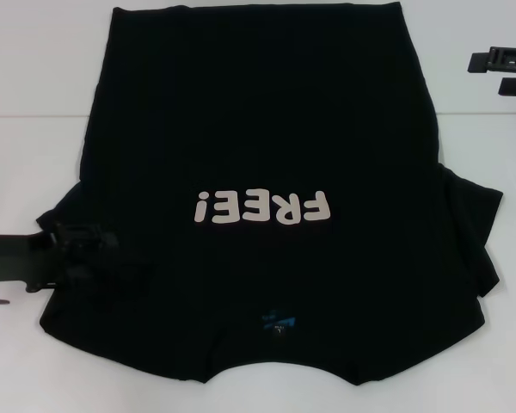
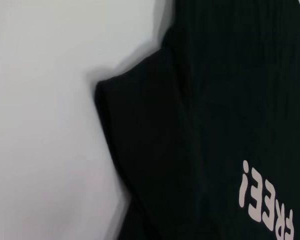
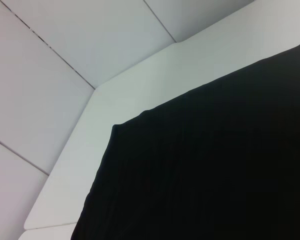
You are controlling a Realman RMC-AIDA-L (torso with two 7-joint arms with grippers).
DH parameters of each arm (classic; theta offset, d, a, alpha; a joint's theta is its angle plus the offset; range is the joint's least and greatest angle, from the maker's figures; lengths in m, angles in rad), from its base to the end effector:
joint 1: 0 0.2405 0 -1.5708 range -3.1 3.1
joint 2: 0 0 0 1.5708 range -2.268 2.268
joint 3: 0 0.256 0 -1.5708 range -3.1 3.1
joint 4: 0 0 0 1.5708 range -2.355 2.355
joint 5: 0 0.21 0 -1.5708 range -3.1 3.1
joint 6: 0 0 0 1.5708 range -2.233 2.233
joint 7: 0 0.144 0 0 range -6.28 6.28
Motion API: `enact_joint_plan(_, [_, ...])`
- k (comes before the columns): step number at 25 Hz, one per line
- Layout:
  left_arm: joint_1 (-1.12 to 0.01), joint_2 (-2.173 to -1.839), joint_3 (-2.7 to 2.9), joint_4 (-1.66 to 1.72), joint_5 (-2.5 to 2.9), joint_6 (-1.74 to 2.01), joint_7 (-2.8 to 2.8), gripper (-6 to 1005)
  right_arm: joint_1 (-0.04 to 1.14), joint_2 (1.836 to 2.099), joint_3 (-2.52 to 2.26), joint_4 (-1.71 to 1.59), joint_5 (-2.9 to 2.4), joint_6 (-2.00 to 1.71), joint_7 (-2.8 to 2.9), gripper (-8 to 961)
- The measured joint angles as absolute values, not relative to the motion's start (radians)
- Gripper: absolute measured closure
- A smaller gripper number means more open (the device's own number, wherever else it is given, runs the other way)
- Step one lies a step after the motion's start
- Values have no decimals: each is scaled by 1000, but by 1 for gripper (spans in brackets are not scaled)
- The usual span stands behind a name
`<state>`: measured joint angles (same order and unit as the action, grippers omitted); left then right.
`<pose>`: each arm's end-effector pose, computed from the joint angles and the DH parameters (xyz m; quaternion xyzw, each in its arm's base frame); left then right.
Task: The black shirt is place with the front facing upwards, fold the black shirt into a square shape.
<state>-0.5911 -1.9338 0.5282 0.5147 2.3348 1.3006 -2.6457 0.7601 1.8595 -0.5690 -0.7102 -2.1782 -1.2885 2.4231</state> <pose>-0.3391 0.3553 0.0401 -0.5919 -0.7709 -0.1838 0.1467 0.2465 0.4430 0.1237 -0.7527 0.5590 0.2493 0.2424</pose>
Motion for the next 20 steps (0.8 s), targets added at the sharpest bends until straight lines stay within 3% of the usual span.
enact_joint_plan(20, [-633, -1935, 529, 463, 2325, 1153, -2655, 292, 748, 1857, -568, -710, -2177, -1289, 2424, 39])
